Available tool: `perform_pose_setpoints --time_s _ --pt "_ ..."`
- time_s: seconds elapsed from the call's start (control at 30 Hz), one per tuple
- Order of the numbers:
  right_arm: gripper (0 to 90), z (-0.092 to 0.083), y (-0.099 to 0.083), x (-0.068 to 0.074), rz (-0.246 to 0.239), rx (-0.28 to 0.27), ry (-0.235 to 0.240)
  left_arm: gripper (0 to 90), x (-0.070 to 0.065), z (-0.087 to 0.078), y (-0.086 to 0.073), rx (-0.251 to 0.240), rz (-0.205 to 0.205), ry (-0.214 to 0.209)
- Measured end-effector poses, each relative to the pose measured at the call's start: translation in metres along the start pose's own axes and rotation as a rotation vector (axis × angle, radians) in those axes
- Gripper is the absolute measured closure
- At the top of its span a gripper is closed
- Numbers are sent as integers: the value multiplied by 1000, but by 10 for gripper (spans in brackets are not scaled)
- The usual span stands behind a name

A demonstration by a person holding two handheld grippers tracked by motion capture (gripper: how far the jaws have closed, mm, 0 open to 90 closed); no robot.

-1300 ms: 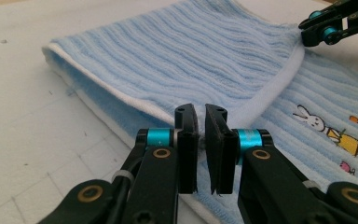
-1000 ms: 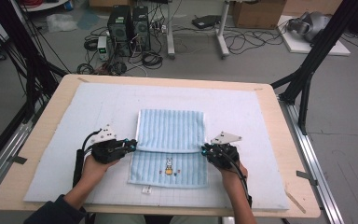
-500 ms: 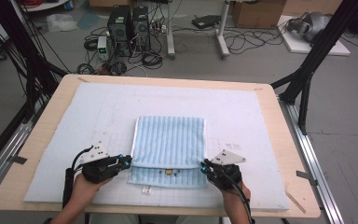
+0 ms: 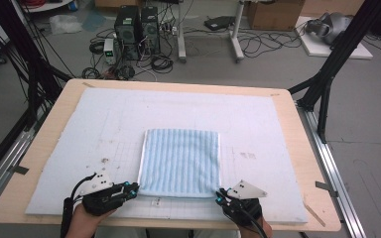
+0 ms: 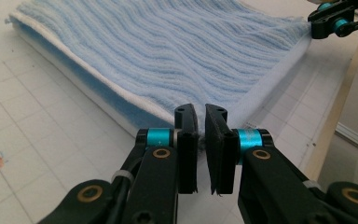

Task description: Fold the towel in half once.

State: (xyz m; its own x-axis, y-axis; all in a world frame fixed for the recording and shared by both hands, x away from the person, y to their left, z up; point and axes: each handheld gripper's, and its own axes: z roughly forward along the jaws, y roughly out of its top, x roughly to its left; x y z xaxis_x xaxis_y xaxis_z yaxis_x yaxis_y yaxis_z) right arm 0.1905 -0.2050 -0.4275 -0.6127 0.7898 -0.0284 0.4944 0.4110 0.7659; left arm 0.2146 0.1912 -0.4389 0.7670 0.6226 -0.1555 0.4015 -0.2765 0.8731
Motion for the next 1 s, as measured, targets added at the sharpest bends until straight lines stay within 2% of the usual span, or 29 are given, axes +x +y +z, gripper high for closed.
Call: perform_pose_setpoints --time_s 0.17,0.2,0.27,0.3,0.5,0.63,0.7,0.77,0.9,0.97,1.0 --pt "763 1 -2 1 4 14 -2 802 1 0 -2 15 -18 1" --pt "730 1 -3 -1 11 9 -3 777 5 -1 -2 14 -39 3" --pt "694 1 -3 -4 28 -1 -4 667 10 -1 -2 16 -72 13" --pt "692 1 -3 -5 34 -6 -4 655 12 -1 -3 10 -77 19" --pt "690 4 -2 -11 52 -23 -4 649 18 1 -2 12 -70 41" --pt "717 11 0 -10 40 -20 20 650 22 1 0 3 -69 51" --pt "730 17 1 -9 22 5 25 651 25 2 2 -2 -71 53" --pt "739 22 1 -10 1 60 6 650 28 3 3 -5 -71 58" --pt "726 21 4 -15 23 92 10 650 35 7 8 -12 -72 61" --pt "708 20 6 -17 34 79 21 651 38 11 11 -12 -68 61" --pt "702 20 7 -19 44 53 41 651 39 12 11 -9 -69 58"
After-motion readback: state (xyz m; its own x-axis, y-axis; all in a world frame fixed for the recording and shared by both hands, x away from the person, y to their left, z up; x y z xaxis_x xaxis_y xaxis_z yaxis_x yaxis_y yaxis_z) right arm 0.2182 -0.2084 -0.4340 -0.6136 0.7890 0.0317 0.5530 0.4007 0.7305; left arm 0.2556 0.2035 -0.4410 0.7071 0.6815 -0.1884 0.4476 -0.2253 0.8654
